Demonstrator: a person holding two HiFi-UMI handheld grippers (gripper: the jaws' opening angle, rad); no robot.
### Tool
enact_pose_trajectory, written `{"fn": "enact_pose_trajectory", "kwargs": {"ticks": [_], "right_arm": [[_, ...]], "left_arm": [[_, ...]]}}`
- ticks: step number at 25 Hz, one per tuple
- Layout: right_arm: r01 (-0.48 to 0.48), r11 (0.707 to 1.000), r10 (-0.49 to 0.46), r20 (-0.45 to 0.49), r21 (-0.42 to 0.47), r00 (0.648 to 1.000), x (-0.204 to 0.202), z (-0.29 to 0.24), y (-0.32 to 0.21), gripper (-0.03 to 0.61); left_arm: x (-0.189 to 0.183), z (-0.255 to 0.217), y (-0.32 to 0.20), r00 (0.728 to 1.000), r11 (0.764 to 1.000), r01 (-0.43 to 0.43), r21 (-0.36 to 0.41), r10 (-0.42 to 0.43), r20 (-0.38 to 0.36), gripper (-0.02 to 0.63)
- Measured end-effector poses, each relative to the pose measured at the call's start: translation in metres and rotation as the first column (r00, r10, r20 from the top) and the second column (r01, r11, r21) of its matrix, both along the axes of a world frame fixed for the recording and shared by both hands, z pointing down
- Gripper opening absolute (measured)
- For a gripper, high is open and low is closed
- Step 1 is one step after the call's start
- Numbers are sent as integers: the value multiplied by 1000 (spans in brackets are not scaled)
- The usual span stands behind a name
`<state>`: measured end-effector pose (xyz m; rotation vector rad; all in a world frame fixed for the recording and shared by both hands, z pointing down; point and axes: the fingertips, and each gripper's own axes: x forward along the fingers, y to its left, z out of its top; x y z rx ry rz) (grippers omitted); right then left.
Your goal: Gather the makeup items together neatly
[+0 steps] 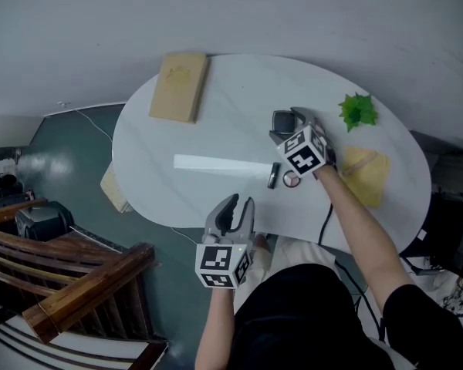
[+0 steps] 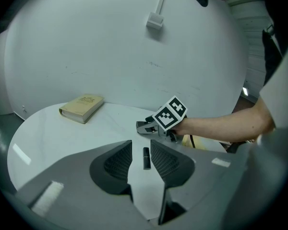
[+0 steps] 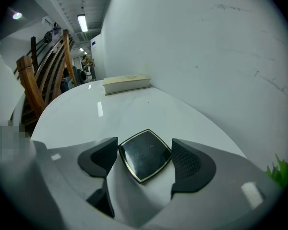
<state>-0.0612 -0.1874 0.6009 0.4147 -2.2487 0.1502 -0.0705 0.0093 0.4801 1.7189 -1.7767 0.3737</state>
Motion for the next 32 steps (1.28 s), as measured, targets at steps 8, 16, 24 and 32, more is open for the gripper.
{"fn": "enact_pose_trajectory", "kwargs": {"ticks": [8,16,24,32], "right_arm": [[-19,1000,19,-11,3,1000,4,3,-8,391],[-36,998,36,3,-58,999,3,19,-7,396],[-44,996,45,11,-73,999,4,20,-6,394],[-47,998,48,12,-50,999,11,14,-3,387]], "left_arm": [[2,6,1,1000,1000,12,-12,-12,-6,118],[2,4,-3,1000,1000,9,-12,-9,3,118],[2,4,-7,1000,1000,9,-10,-9,7,115],[1,2,-14,1000,1000,-24,-1,24,7,114]]}}
